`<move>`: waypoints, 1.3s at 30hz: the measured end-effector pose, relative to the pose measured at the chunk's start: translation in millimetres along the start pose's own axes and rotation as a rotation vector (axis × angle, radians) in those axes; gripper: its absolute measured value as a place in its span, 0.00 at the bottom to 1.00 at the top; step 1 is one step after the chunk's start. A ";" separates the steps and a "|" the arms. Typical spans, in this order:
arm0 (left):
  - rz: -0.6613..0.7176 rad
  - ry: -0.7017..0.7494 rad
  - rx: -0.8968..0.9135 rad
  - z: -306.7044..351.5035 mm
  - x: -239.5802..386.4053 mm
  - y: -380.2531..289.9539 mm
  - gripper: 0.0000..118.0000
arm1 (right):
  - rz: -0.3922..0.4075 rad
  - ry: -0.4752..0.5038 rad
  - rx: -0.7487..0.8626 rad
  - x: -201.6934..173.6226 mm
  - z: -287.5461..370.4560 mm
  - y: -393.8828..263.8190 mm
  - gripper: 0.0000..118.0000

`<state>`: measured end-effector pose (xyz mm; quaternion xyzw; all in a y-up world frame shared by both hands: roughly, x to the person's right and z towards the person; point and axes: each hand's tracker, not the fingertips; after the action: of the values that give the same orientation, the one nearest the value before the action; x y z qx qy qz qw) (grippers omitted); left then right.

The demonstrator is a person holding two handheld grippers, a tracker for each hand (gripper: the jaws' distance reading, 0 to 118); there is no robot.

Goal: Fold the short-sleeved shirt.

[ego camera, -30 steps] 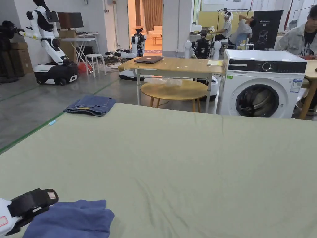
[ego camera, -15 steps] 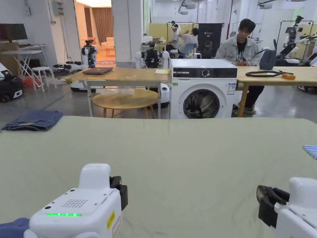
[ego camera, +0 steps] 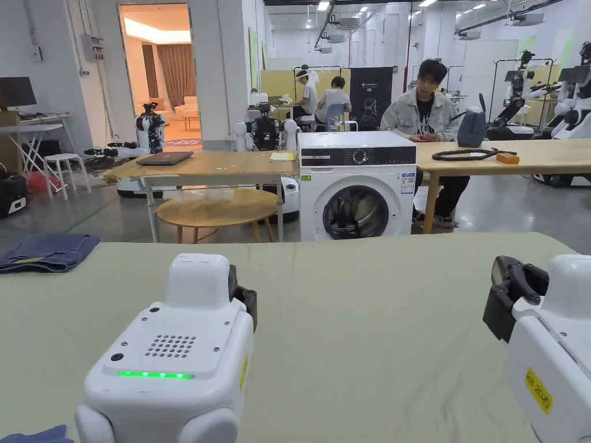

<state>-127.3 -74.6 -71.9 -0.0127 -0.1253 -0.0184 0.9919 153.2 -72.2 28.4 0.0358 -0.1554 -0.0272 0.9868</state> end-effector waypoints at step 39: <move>0.030 0.060 0.057 4.8 -11.8 -11.4 0.84 | 0.041 0.076 -0.033 -19.0 -10.3 -18.6 0.84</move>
<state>-140.3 -85.4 -70.0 0.0140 -0.0958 -0.0002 0.9953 137.6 -88.8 11.3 0.0173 -0.1182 -0.0081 0.9928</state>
